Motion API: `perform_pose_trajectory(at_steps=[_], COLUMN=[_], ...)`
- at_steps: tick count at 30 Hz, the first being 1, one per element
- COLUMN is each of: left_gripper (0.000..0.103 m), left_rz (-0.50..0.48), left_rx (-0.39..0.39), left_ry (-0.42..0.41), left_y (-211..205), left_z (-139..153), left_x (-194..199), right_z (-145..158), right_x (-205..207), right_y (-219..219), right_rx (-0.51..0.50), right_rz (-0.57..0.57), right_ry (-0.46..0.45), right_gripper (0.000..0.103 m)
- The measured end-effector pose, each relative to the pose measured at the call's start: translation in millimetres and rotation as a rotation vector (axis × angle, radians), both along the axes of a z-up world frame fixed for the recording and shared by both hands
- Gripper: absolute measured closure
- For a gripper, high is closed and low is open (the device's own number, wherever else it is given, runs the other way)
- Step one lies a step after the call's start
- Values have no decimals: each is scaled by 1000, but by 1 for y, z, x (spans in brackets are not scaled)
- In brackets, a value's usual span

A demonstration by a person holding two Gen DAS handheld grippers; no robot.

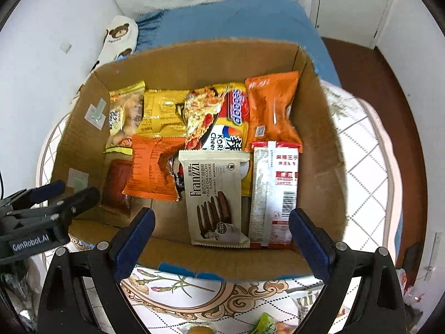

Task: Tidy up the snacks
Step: 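Move both tools back over the remaining snacks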

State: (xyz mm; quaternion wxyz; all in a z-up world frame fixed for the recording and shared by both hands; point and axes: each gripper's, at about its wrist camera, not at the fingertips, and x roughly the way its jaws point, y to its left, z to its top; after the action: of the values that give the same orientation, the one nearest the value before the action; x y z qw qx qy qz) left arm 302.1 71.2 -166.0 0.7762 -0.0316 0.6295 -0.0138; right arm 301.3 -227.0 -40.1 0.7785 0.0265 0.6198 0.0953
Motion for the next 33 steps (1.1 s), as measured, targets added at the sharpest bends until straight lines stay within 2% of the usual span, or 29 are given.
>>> perform_pose_trajectory(at_steps=[9, 21, 33], left_gripper=[13, 13, 13], left_rz=[-23, -54, -56], left_rx=[-4, 1, 1], left_ry=[-131, -267, -361], left_y=[-6, -16, -21], left_z=[54, 107, 142], left_x=[-41, -87, -122], right_z=[56, 122, 156], right_x=[-34, -84, -120], right_y=[-5, -16, -21], right_rx=[-10, 6, 55], right_rz=[-10, -35, -52], right_ry=[-134, -276, -328], right_gripper=[4, 4, 3])
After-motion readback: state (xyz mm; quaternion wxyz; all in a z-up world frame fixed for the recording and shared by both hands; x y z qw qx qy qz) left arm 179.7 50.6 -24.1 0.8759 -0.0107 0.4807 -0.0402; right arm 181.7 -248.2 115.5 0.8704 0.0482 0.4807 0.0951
